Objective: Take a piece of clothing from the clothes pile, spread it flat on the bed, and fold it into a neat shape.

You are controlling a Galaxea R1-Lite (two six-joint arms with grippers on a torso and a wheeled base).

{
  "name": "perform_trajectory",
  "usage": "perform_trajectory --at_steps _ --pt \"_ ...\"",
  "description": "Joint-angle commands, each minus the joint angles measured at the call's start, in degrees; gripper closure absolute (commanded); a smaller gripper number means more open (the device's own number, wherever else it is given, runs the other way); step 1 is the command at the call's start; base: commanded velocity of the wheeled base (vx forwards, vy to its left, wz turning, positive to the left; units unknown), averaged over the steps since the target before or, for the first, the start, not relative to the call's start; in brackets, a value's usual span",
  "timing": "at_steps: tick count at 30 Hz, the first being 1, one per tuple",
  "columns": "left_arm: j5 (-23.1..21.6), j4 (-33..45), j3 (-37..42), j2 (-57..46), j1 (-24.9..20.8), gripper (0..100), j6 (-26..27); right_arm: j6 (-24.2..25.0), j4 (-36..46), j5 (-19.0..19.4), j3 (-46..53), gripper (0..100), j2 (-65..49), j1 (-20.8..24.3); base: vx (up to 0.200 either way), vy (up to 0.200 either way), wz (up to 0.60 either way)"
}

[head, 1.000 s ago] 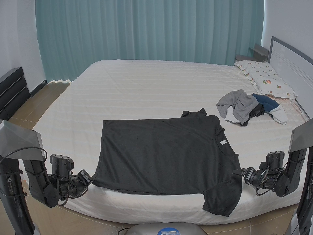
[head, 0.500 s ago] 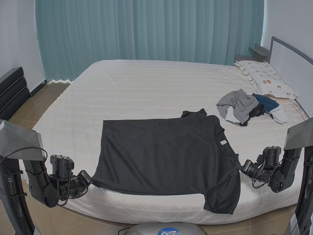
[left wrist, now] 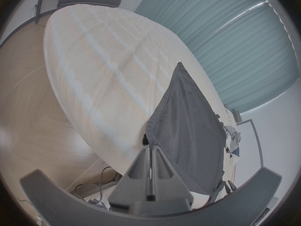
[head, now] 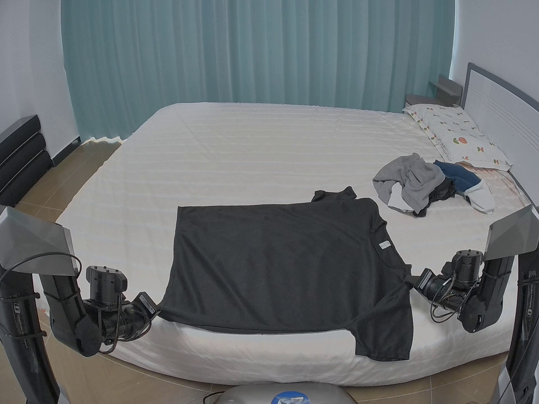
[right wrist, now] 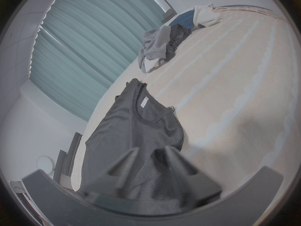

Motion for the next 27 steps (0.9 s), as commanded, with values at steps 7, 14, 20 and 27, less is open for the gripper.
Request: perform_trajectory --at_steps 7,14,20,27 --pt "0.01 -0.02 0.05 0.18 -0.03 100 -0.03 -8.96 -3.99 7.96 11.0 0 -0.22 -2.86 0.0 0.0 0.0" --pt "0.01 -0.02 0.05 0.18 -0.03 100 -0.03 -14.41 -3.99 11.56 13.55 0 1.27 -1.89 0.0 0.0 0.0" --pt "0.01 0.07 0.05 0.18 -0.03 100 -0.03 -14.06 -3.99 11.3 11.44 0 2.59 0.4 0.0 0.0 0.0" --pt "0.01 0.07 0.05 0.18 -0.03 100 -0.03 -14.58 -3.99 10.6 11.17 100 3.21 1.1 0.0 0.0 0.0"
